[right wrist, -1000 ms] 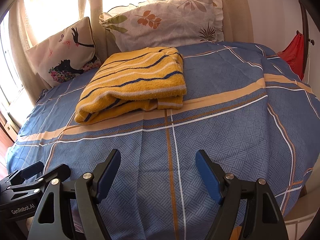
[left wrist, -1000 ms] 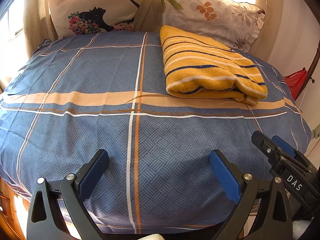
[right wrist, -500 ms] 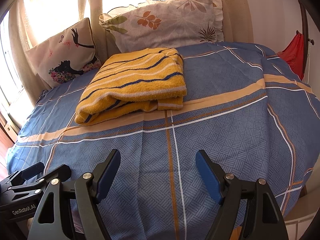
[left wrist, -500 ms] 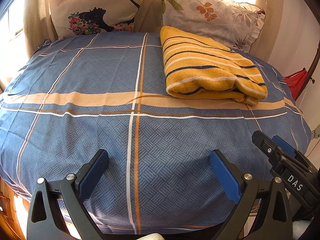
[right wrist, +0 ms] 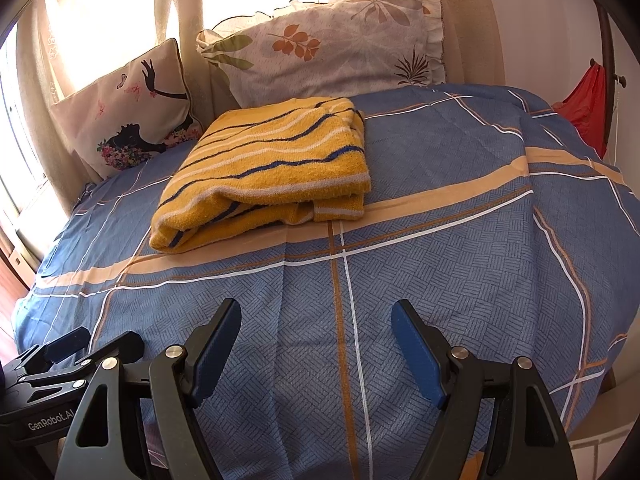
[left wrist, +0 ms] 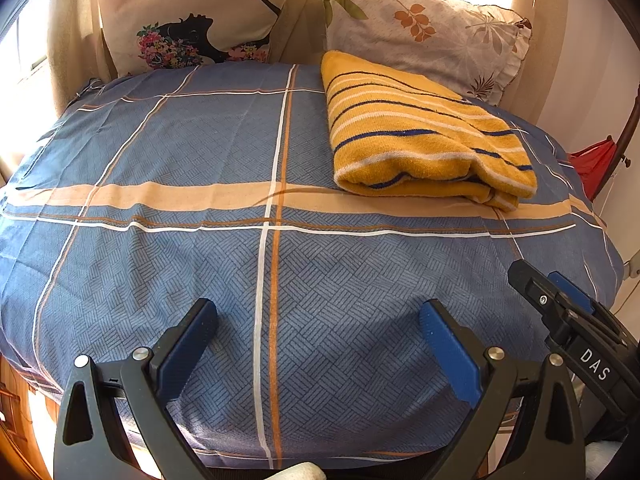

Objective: Fold small clothes

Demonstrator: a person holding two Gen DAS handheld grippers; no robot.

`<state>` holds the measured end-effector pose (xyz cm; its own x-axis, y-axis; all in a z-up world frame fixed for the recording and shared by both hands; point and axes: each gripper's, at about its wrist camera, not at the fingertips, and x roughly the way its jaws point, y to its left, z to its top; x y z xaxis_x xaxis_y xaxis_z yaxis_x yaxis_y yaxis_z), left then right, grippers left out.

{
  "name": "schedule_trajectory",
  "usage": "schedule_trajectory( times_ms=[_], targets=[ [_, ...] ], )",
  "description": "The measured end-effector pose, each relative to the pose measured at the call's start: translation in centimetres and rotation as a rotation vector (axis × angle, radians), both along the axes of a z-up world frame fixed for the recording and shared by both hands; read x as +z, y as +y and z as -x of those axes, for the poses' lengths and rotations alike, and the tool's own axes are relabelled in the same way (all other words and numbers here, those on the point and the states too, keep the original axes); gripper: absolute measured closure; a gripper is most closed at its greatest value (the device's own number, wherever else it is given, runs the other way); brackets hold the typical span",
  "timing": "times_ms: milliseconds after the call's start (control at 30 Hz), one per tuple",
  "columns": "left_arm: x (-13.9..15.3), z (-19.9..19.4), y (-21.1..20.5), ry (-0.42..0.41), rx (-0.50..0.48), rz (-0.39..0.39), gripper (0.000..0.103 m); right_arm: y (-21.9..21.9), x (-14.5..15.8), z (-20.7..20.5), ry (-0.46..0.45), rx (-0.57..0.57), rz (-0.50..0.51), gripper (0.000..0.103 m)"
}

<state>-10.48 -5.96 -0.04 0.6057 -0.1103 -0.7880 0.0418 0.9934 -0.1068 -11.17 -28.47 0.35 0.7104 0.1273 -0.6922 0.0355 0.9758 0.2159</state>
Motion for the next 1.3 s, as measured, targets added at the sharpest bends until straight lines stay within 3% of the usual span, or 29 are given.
schedule_trajectory(
  times_ms=[1300],
  targets=[
    [-0.19,-0.07,0.12,-0.002,0.008,-0.007,0.002,0.47,-0.3,0.35,-0.003,0.0,0.005,0.019]
  ],
)
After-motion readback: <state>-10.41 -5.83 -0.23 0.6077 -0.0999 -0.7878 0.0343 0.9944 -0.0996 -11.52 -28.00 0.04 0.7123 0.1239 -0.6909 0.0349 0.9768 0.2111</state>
